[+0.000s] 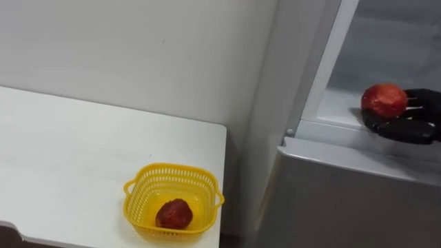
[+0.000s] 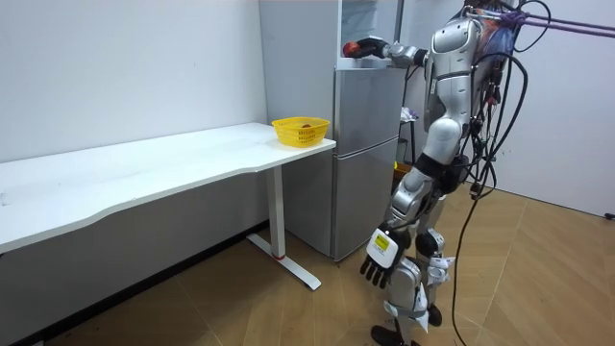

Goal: Retrieve from the upper fridge

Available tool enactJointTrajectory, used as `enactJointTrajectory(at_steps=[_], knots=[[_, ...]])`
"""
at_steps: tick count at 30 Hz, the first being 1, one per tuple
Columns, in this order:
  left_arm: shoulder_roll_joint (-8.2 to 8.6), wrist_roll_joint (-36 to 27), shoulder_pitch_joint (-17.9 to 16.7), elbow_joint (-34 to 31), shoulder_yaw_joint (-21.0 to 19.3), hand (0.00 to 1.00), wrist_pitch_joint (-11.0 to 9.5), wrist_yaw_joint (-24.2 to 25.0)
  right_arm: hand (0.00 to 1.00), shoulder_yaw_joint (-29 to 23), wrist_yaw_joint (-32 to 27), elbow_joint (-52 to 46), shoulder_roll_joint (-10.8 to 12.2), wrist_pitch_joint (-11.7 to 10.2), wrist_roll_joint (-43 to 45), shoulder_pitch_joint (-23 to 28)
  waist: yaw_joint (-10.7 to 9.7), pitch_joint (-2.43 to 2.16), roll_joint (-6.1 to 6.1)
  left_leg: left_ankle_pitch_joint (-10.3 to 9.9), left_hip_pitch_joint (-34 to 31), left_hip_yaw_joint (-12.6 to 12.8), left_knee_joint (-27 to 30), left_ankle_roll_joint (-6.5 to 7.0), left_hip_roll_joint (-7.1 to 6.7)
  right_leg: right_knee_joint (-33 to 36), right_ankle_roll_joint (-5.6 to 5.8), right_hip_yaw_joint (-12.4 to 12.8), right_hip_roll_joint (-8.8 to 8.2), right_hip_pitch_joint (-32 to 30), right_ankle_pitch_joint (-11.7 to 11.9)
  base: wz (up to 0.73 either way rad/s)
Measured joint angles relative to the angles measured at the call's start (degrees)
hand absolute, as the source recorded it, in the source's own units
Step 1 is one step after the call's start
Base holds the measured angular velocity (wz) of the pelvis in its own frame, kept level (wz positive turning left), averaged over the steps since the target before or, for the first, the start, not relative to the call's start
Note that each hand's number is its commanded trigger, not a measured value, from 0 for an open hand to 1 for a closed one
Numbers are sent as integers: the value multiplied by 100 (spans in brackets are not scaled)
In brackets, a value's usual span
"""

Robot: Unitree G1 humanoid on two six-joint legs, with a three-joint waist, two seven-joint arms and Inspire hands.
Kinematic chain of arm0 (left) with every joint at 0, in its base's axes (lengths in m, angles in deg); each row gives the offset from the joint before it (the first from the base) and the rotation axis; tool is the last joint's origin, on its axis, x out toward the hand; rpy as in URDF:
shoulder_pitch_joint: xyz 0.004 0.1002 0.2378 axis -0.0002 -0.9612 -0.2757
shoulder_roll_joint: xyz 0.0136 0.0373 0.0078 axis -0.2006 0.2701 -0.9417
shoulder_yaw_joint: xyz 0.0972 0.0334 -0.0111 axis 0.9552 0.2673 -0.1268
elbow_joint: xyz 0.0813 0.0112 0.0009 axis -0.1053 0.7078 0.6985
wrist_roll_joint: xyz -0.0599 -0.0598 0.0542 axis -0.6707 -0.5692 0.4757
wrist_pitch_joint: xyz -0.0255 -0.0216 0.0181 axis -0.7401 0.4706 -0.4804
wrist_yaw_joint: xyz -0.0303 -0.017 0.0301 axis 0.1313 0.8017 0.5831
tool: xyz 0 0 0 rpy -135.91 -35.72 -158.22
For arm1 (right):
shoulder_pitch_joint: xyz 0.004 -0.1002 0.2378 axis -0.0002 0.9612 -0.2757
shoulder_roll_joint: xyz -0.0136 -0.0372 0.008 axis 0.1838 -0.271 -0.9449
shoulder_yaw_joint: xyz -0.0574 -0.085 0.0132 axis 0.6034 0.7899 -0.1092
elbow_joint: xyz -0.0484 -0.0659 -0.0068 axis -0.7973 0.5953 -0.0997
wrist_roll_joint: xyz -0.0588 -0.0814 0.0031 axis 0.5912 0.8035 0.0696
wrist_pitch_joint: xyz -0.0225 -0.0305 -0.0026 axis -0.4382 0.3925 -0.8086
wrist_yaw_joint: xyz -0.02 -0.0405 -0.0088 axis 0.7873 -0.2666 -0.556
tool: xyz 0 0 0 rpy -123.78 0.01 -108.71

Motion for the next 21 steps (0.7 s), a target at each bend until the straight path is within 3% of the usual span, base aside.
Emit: enactJointTrajectory(at_steps=[8, 15, 21], knots=[[0, 17, 47, 2, 1, 0, -1, 2, 100, -17, -205, 1, -114, -13, 124, -85, 37, 19, 26, -1, 2, -1, -1, -2, 4, -6, 0, -19, 3, 5, 0, 0], [-4, 18, 94, 23, 0, 0, -2, 2, 100, -10, -264, -5, -115, -175, 167, -108, 42, 52, 82, -1, 12, -1, -2, -2, 5, -9, 0, -14, -1, 5, 0, 0], [-4, 25, 156, 23, 0, 0, -3, 1, 100, 1, -267, -6, -115, -244, 150, -108, 56, 44, 123, 0, 18, 0, -10, -2, 4, -8, 0, 4, -4, 5, 0, 0]])
